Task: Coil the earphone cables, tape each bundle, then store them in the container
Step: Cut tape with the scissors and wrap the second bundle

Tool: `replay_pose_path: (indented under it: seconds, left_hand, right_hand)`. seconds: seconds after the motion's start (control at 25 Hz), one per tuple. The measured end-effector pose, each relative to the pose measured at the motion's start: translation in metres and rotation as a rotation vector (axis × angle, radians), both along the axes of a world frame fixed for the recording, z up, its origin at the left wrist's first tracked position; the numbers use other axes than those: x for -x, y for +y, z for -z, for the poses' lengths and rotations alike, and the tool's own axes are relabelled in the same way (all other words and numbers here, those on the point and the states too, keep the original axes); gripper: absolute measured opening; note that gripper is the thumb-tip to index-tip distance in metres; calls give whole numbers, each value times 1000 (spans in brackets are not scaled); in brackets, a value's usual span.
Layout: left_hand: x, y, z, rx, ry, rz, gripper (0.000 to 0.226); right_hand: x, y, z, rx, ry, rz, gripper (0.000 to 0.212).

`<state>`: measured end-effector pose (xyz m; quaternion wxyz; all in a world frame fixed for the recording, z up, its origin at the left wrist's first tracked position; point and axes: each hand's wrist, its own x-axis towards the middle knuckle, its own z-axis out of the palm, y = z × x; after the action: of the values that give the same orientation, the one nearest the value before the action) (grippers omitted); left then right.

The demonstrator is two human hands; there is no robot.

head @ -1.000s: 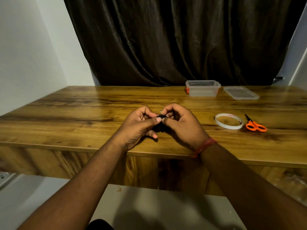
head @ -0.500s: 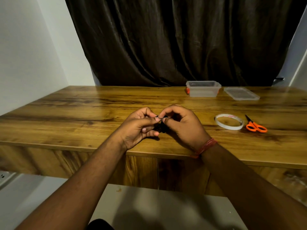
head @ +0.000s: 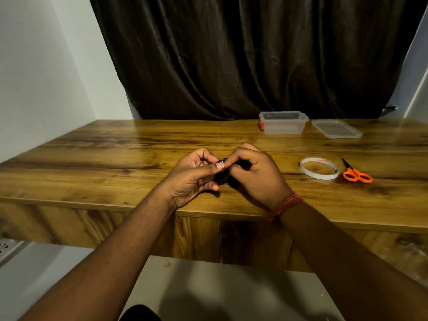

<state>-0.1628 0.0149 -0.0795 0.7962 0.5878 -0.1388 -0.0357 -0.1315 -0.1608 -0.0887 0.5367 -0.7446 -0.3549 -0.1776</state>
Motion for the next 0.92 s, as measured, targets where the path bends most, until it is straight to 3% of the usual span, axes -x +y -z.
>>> replay_pose_path:
  seconds: [0.32, 0.44, 0.64, 0.92]
  left_hand:
    - [0, 0, 4, -60, -64, -30, 21]
    - [0, -2, 4, -81, -78, -48, 22]
    - [1, -4, 5, -126, -123, -90, 22]
    - [3, -5, 9, -208, -199, -207, 18]
  right_hand:
    - [-3, 3, 4, -75, 176, -118, 12]
    - [-6, 2, 5, -80, 228, -103, 20]
    - [-4, 4, 5, -114, 258, -92, 33]
    - [-2, 6, 6, -30, 197, -67, 26]
